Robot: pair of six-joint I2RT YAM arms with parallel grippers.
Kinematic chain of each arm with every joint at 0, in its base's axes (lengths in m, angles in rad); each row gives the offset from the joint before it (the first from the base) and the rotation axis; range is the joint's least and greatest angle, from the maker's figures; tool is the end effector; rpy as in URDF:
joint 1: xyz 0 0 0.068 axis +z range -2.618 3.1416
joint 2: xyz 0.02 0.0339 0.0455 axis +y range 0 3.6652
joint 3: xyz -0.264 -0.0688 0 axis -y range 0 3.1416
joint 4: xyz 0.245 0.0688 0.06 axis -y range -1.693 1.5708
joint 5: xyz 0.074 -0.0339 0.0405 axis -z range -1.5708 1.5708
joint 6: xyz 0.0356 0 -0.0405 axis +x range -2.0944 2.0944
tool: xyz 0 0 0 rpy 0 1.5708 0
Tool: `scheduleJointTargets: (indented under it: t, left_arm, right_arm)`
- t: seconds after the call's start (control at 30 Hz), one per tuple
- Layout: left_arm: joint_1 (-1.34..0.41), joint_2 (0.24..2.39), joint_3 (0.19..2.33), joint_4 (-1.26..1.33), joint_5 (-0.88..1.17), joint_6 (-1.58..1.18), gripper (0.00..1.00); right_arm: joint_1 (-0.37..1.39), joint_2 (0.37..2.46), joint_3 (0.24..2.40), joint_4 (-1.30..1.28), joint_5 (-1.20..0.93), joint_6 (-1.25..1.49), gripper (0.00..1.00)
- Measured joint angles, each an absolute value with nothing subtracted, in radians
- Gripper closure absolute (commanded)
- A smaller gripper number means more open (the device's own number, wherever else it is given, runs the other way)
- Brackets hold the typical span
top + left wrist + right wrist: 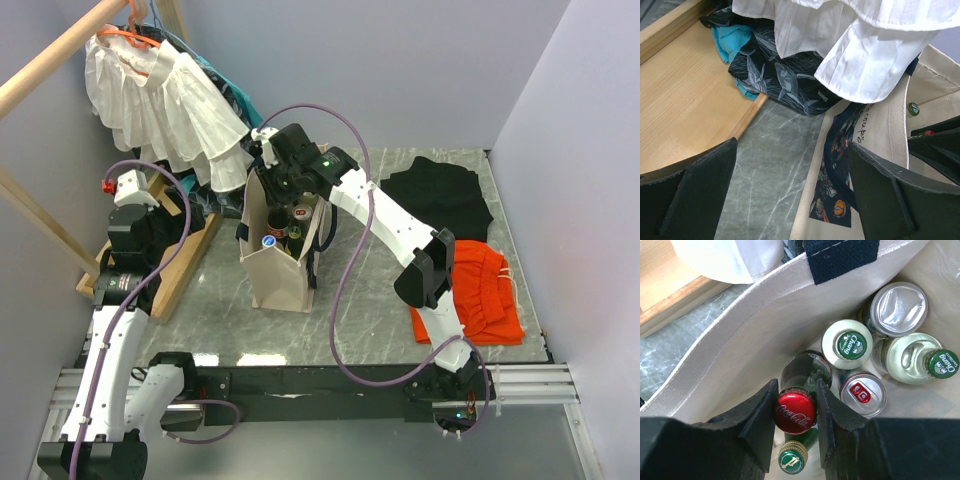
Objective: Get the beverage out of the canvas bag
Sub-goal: Take out the drink from the canvas bag.
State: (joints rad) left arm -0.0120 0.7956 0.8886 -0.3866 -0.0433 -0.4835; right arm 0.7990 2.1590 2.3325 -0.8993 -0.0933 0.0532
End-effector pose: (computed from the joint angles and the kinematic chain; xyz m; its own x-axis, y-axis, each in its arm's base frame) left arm 0.1785 -0.0006 0.3529 -0.2425 -0.4616 -0.8533 -0.1606 0.8865 -0.4339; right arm 0.3319 0.3458 0.3619 -0.5028 -0.4407 -0.7436 -0.7364 0.6688 0.1015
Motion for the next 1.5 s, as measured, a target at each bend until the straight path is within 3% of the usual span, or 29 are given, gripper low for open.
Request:
scheduleJointTargets:
  t: [1.5]
  left_arm:
    - [-0.012, 0.789, 0.889, -0.39, -0.045, -0.483, 0.04]
  right_arm:
    - [0.878, 2.071, 2.198, -0.824, 0.031, -0.008, 1.0]
